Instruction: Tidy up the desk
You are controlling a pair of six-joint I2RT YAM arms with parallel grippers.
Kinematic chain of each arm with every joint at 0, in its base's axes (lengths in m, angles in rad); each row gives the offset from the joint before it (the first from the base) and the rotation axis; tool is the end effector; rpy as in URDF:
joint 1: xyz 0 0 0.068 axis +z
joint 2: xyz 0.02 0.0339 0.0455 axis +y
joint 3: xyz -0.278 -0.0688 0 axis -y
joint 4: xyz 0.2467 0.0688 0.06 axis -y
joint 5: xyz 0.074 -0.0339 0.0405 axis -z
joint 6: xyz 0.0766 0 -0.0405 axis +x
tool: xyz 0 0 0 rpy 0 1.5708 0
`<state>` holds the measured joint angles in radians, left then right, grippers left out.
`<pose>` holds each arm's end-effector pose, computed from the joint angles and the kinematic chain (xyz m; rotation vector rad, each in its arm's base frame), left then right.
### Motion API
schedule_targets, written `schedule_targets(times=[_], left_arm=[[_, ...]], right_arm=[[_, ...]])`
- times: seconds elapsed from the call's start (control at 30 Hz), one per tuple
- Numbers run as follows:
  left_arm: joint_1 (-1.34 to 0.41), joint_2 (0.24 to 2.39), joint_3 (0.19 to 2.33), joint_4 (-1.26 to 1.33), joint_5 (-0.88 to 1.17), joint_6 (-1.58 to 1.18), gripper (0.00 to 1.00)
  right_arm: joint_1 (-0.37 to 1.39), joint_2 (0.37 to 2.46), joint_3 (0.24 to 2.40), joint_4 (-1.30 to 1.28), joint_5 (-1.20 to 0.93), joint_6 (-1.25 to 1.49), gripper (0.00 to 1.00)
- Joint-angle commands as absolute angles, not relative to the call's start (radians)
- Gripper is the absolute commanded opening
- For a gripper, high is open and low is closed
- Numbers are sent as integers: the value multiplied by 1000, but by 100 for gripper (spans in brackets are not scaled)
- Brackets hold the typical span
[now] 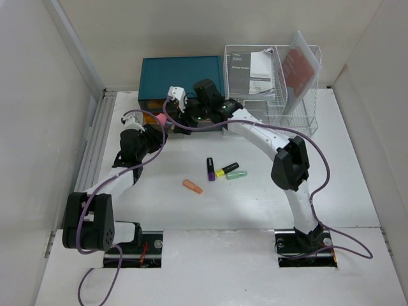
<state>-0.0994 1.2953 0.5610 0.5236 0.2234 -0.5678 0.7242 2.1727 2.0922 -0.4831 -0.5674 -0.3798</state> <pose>0.3099 -0.0480 0.2291 -0.2617 1.8083 -0.6748 0.3812 0.3921 0.3086 -1.3970 1.6211 0.8064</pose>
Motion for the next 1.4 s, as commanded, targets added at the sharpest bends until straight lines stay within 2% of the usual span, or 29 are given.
schedule_targets(times=[0.0,0.4,0.73,0.77,0.87,0.97,1.0,1.07,1.13,1.3,1.33,1.37], left_arm=[[-106,1258,545,494,212,-568,17],[-106,1227,503,494,212,-568,17],[-106,1218,502,494,212,-568,17],[-106,1218,502,494,212,-568,17],[-106,1218,511,494,212,-568,17],[-106,1218,511,494,212,-568,17],[-106,1218,511,494,212,-568,17],[-106,1218,511,494,212,-568,17],[-106,1229,511,494,212,-568,17],[-106,1239,511,494,212,-568,17],[-106,1239,511,494,212,-568,17],[-106,1239,511,494,212,-568,17]], right_arm=[[752,2184,2151,-313,-497,-379,0],[761,2244,2160,-181,-302,-385,0],[771,2315,2210,-181,-302,-394,1],[772,2315,2221,-181,-302,-403,8],[782,2324,2221,-193,-302,-403,16],[791,2333,2230,-218,-311,-403,30],[792,2333,2230,-218,-311,-403,39],[792,2324,2230,-230,-311,-403,44],[792,2309,2201,-230,-311,-403,56],[792,2261,2163,-230,-311,-403,61],[792,2252,2154,-230,-321,-403,70],[792,2252,2154,-230,-321,-394,72]])
